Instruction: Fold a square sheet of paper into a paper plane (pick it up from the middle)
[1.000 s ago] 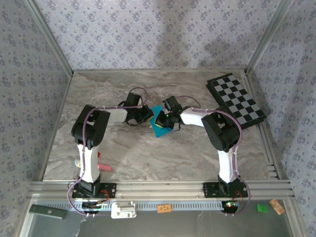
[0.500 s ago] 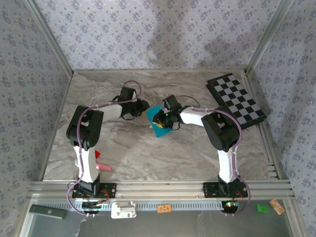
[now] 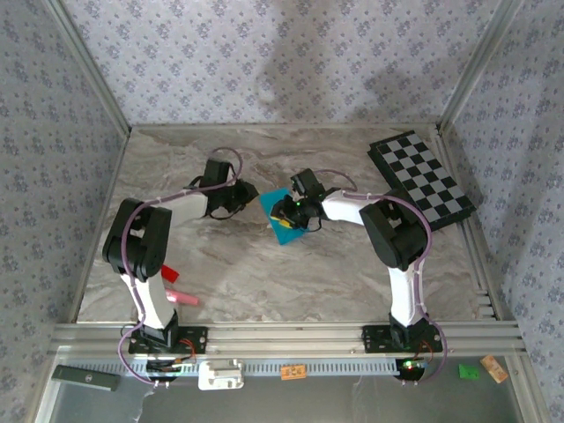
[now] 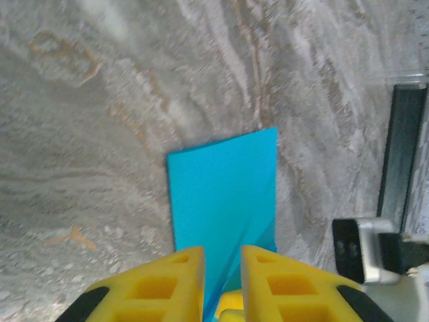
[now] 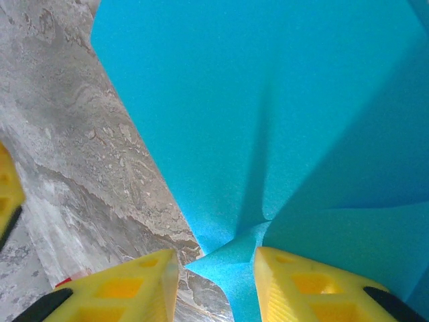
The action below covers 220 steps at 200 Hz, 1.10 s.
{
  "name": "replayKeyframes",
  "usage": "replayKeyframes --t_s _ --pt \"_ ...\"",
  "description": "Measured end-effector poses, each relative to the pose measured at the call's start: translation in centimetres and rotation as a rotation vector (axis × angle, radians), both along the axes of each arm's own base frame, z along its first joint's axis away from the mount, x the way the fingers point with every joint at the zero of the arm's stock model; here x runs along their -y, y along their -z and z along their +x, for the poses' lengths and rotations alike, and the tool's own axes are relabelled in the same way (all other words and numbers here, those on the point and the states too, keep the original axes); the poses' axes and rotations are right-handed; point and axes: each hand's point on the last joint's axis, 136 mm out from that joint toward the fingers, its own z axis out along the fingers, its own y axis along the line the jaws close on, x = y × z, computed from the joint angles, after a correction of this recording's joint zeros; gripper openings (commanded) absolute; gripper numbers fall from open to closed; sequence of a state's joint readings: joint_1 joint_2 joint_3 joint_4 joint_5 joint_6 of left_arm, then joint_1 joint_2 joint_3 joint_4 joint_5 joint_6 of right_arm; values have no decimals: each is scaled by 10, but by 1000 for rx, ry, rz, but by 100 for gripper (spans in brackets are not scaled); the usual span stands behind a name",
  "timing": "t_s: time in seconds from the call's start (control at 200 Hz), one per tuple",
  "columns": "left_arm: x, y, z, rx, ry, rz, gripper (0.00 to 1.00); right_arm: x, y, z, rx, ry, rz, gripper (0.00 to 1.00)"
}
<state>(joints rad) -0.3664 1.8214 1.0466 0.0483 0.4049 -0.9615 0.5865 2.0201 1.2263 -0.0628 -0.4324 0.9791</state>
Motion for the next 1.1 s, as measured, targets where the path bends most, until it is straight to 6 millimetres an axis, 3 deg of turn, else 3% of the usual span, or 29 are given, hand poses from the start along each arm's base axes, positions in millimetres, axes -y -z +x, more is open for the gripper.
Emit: replayKeyframes --t_s 0.1,0.335,0.46,0.705,1.099 --pt "6 7 -10 -22 23 0 15 1 0 0 -7 -9 10 33" --pt "30 16 -38 -64 104 -9 8 7 7 -4 -23 -21 -10 9" --pt "44 15 -49 -73 144 -20 5 9 9 -7 -31 -26 -19 3" --pt "61 18 -61 -87 187 -36 0 9 10 -7 -35 -25 -21 0" --pt "55 43 -65 -141 168 20 0 9 9 -7 -35 -25 -21 0"
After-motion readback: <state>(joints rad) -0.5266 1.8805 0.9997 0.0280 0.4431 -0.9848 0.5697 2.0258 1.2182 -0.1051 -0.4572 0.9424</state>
